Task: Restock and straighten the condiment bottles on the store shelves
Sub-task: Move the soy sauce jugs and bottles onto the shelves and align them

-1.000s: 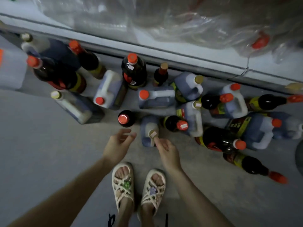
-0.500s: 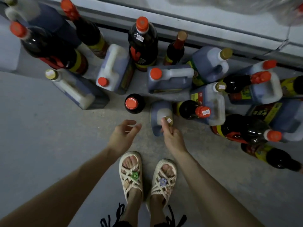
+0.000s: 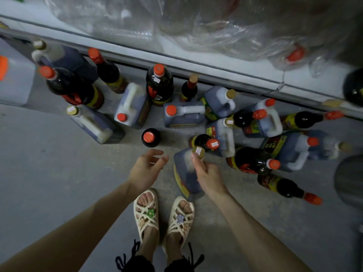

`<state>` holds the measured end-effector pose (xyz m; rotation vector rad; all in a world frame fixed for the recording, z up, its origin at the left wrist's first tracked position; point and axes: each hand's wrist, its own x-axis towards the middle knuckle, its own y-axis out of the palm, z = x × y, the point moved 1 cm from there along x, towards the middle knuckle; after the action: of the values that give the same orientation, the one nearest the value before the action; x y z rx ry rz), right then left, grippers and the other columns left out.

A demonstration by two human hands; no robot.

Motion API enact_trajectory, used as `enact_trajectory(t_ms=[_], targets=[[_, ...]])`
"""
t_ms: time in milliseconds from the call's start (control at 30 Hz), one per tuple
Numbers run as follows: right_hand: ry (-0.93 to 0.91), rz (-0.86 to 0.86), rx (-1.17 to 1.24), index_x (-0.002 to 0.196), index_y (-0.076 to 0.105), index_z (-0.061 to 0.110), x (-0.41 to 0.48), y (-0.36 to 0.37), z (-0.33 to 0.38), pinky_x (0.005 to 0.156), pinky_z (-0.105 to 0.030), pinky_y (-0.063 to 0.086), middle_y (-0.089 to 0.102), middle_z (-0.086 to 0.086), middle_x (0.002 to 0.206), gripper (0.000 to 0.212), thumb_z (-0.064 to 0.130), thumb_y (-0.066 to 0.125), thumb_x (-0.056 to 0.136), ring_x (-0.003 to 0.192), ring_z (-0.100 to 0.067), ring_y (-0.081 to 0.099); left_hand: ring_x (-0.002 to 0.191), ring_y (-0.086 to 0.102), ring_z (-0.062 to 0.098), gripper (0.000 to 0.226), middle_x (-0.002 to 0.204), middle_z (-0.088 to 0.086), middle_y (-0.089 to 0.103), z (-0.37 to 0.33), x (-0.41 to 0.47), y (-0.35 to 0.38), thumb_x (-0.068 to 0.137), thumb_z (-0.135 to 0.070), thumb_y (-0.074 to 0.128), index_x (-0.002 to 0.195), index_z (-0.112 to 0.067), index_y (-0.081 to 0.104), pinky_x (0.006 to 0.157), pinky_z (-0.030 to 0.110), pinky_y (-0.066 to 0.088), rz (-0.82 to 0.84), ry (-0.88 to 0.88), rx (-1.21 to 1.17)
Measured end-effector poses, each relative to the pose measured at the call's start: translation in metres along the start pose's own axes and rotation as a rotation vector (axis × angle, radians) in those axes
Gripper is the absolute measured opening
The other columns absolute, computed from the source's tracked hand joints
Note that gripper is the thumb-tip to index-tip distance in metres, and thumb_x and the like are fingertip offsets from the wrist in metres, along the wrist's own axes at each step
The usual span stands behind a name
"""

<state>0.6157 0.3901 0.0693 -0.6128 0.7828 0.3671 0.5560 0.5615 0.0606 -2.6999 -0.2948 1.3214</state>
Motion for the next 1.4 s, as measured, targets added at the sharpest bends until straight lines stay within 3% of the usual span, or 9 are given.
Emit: enact_trajectory(t_ms=[133,267,367,500,600,700,867,1100,1400], targets=[[-0.111,-0.051,0.013,0.066,0.06,0.016,-0.037,-0.035,0.046,0.055,-0.013,0.036,0.056,0.014,0.058,0.04,0.045,0.055,0.093,0.056,0.01,0.052,0.09,0.062,0.019,0.021,0.094,0.003,0.064,-0.04,-0.029,-0.007,0.094,-0.035,0.058,0.111,-0.023,0.057,0.074,0.028,0.044,0.015,0.087,0.043],[-0.188,-0.094,0.027,0.059,0.058,0.009,-0.08,-0.077,0.112,0.062,-0.029,0.044,0.057,0.003,0.054,0.053,0.052,0.057,0.089,0.057,-0.008,0.056,0.076,0.062,0.005,0.015,0.088,0.001,0.065,-0.103,-0.07,-0.017,0.093,-0.026,0.061,0.105,-0.017,0.059,0.062,0.014,0.045,0.014,0.217,0.039],[-0.254,-0.167,0.043,0.051,0.057,0.013,-0.121,-0.116,0.173,0.056,-0.029,0.044,0.055,0.003,0.046,0.055,0.056,0.06,0.085,0.05,-0.007,0.056,0.074,0.062,-0.001,0.015,0.089,-0.004,0.067,-0.162,-0.108,-0.028,0.091,-0.027,0.063,0.104,-0.022,0.058,0.069,0.015,0.048,0.035,0.319,0.002],[-0.403,-0.238,0.076,0.045,0.044,0.007,-0.188,-0.171,0.26,0.045,-0.023,0.036,0.041,0.0,0.035,0.064,0.056,0.065,0.081,0.037,-0.01,0.044,0.085,0.066,0.008,0.036,0.099,0.001,0.068,-0.248,-0.166,-0.051,0.084,-0.028,0.067,0.116,-0.016,0.057,0.079,0.019,0.054,0.094,0.461,-0.052],[-0.455,-0.27,0.152,0.04,0.043,0.014,-0.246,-0.214,0.328,0.044,-0.025,0.034,0.039,0.001,0.036,0.063,0.059,0.07,0.075,0.036,-0.012,0.04,0.082,0.066,-0.003,0.05,0.111,0.004,0.066,-0.318,-0.222,-0.071,0.082,-0.018,0.075,0.126,-0.011,0.053,0.071,0.014,0.052,0.158,0.571,-0.056],[-0.533,-0.294,0.22,0.049,0.037,0.02,-0.308,-0.256,0.392,0.045,-0.027,0.028,0.032,0.002,0.039,0.059,0.062,0.075,0.068,0.034,-0.014,0.033,0.098,0.063,0.004,0.079,0.118,-0.002,0.064,-0.387,-0.278,-0.094,0.06,-0.037,0.085,0.128,-0.018,0.05,0.08,0.015,0.052,0.193,0.727,-0.002],[-0.697,-0.341,0.244,0.048,0.032,0.023,-0.398,-0.299,0.465,0.046,-0.028,0.022,0.027,0.003,0.042,0.059,0.057,0.075,0.071,0.037,-0.014,0.025,0.116,0.059,0.007,0.116,0.129,-0.008,0.06,-0.475,-0.353,-0.13,0.041,-0.059,0.089,0.142,-0.026,0.04,0.099,0.036,0.05,0.21,0.873,0.064],[-0.887,-0.38,0.262,0.043,0.035,0.021,-0.471,-0.335,0.538,0.044,-0.027,0.025,0.031,0.005,0.036,0.06,0.053,0.076,0.071,0.033,-0.013,0.029,0.108,0.064,0.01,0.096,0.123,-0.004,0.063,-0.556,-0.434,-0.163,0.051,-0.024,0.095,0.133,-0.025,0.045,0.092,0.037,0.055,0.216,0.991,0.082],[-1.019,-0.338,0.222,0.03,0.041,0.022,-0.447,-0.357,0.603,0.047,-0.021,0.03,0.039,0.013,0.037,0.063,0.046,0.076,0.076,0.038,-0.005,0.037,0.099,0.064,0.009,0.084,0.112,-0.005,0.064,-0.621,-0.416,-0.187,0.048,-0.027,0.096,0.118,-0.023,0.049,0.075,0.023,0.055,-0.009,1.057,0.171]])
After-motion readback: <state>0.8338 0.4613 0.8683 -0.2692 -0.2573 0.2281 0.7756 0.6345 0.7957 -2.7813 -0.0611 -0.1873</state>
